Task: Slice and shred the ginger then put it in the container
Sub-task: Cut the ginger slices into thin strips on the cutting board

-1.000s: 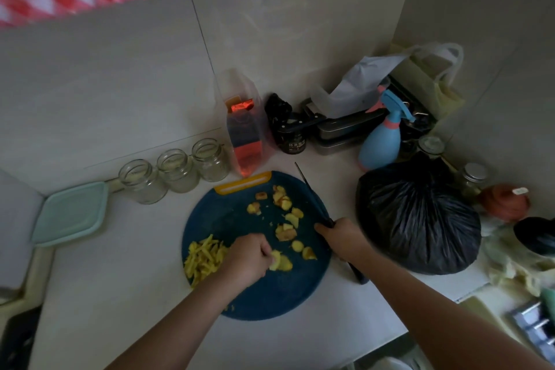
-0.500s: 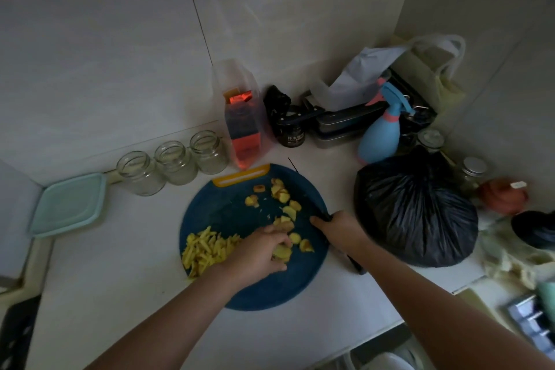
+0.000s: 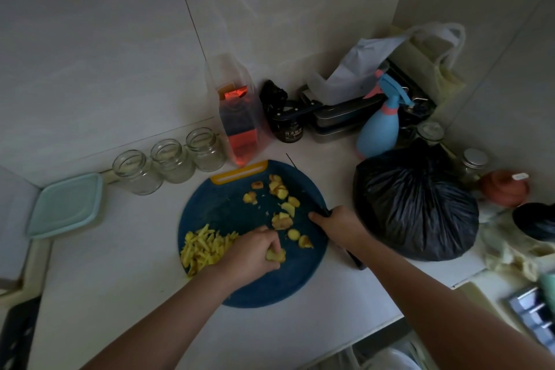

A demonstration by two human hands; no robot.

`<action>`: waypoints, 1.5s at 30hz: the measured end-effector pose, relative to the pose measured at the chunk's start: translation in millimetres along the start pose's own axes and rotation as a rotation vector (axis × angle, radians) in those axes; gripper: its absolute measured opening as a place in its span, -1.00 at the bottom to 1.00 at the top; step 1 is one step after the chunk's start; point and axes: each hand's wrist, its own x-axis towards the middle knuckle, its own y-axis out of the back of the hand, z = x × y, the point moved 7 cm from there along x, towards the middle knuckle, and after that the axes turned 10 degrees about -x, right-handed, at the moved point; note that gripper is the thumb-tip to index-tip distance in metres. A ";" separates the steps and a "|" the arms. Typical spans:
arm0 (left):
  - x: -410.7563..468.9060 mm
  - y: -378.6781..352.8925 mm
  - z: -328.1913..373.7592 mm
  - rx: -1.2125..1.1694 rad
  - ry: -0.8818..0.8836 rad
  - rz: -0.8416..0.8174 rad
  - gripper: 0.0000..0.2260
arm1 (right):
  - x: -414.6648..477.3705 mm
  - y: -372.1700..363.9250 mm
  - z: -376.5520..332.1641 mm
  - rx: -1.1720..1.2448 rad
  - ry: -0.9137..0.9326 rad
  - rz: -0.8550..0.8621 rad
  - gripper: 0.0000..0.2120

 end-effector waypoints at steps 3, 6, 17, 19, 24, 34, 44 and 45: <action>-3.5 -2.9 0.0 -0.019 -0.011 0.045 -0.67 | -0.2 -0.8 0.0 0.014 -0.001 0.005 -0.62; -8.7 -5.3 1.0 0.016 -0.041 0.095 -0.73 | 0.3 -2.2 0.4 0.040 -0.008 0.012 -0.62; -21.1 -6.5 9.1 0.094 -0.039 0.280 -0.61 | -1.2 -1.8 -0.9 -0.006 0.002 0.008 -0.61; -18.2 -3.6 9.7 0.106 -0.020 0.276 -0.56 | -2.2 -2.0 -1.5 -0.014 0.004 0.012 -0.61; 5.3 30.4 11.8 0.047 0.030 0.319 -0.61 | -1.4 -1.0 -0.4 -0.020 0.000 0.017 -0.59; 80.0 73.0 -5.1 -0.115 0.174 0.266 -0.87 | 2.3 -3.5 2.6 -0.018 -0.006 0.023 -0.55; 67.1 33.4 -10.2 -0.105 0.329 0.044 -0.61 | 4.7 -2.8 3.4 0.007 -0.024 0.025 -0.52; 65.4 31.6 -10.4 -0.145 0.315 0.047 -0.60 | 4.7 -2.5 2.6 0.006 -0.025 0.025 -0.52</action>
